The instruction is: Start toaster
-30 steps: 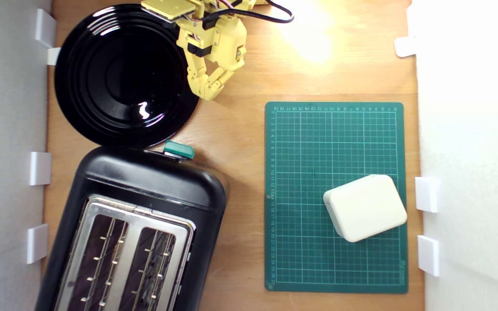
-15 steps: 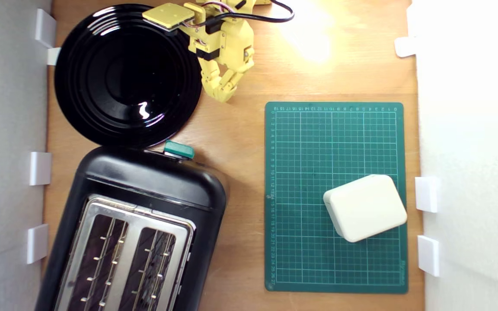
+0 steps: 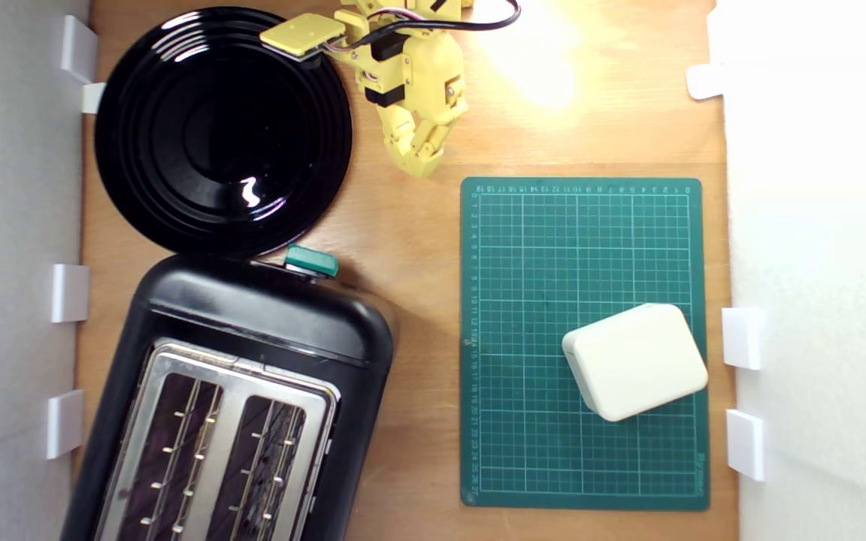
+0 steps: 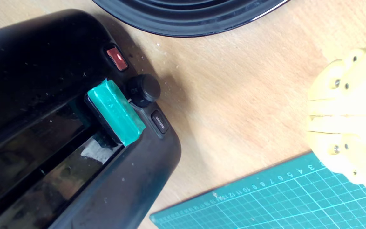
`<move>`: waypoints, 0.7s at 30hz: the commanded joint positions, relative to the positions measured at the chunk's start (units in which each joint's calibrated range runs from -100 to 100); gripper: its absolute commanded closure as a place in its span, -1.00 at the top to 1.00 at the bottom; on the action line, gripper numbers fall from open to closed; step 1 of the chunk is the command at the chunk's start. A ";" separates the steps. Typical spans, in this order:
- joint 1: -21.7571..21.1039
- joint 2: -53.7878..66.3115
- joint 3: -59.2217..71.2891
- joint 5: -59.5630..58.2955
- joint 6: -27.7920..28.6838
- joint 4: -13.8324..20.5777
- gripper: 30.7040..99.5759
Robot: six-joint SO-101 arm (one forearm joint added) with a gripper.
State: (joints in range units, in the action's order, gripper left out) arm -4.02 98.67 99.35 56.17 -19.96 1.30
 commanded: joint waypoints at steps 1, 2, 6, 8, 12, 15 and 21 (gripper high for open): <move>-1.69 0.75 0.38 0.75 0.22 -0.08 -0.98; -2.01 0.75 0.38 0.66 0.22 -0.08 -0.98; -3.36 0.75 0.38 0.75 0.17 -0.08 -0.98; -3.52 0.75 0.38 0.83 0.17 -0.08 -0.98; -3.60 0.75 0.38 0.83 0.17 -0.08 -0.98; -3.28 0.75 0.38 0.83 -0.10 0.01 -0.98; -3.12 0.67 0.38 0.83 0.06 -0.08 -0.98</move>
State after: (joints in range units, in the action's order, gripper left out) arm -7.18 98.67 99.35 56.17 -19.85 1.20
